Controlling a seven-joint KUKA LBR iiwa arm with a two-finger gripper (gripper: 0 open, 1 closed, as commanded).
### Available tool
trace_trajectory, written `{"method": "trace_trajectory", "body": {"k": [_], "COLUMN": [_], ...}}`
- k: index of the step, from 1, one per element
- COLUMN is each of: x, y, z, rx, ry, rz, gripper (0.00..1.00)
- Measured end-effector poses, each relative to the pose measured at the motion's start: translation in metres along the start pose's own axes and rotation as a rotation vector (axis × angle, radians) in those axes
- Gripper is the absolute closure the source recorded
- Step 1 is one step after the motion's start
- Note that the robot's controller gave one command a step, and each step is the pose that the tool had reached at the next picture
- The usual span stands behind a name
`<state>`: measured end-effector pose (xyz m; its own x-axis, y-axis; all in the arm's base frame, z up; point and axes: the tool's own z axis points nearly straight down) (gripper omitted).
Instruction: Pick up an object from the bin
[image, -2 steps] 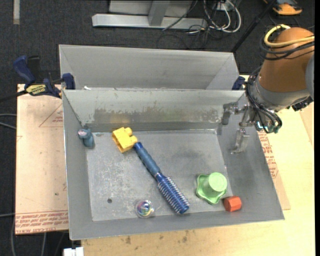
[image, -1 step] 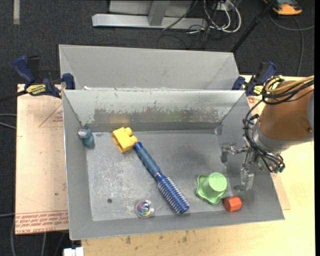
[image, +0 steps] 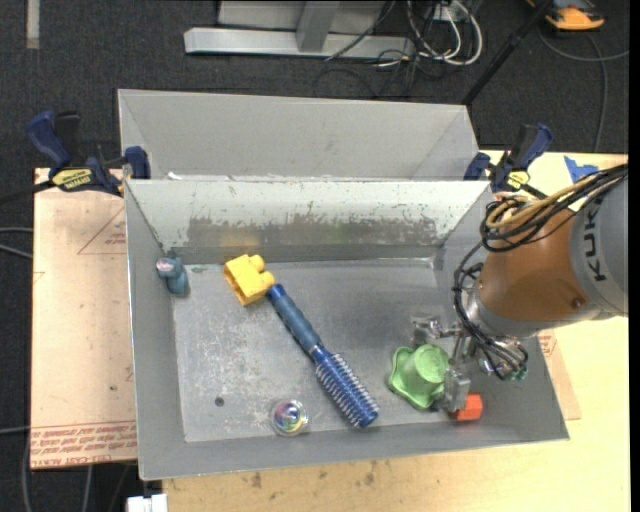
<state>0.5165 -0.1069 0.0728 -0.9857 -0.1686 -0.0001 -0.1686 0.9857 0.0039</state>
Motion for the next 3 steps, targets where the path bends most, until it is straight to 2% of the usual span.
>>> {"method": "trace_trajectory", "body": {"k": [1, 2, 3], "x": [0.0, 0.0, 0.021], "y": [-0.002, -0.002, -0.007], "z": [-0.002, -0.002, -0.054], "rx": [0.003, 0.003, 0.004], "ry": [-0.002, -0.002, -0.005], "rz": [0.001, 0.001, 0.092], "gripper": [1.0, 0.0, 0.0]}}
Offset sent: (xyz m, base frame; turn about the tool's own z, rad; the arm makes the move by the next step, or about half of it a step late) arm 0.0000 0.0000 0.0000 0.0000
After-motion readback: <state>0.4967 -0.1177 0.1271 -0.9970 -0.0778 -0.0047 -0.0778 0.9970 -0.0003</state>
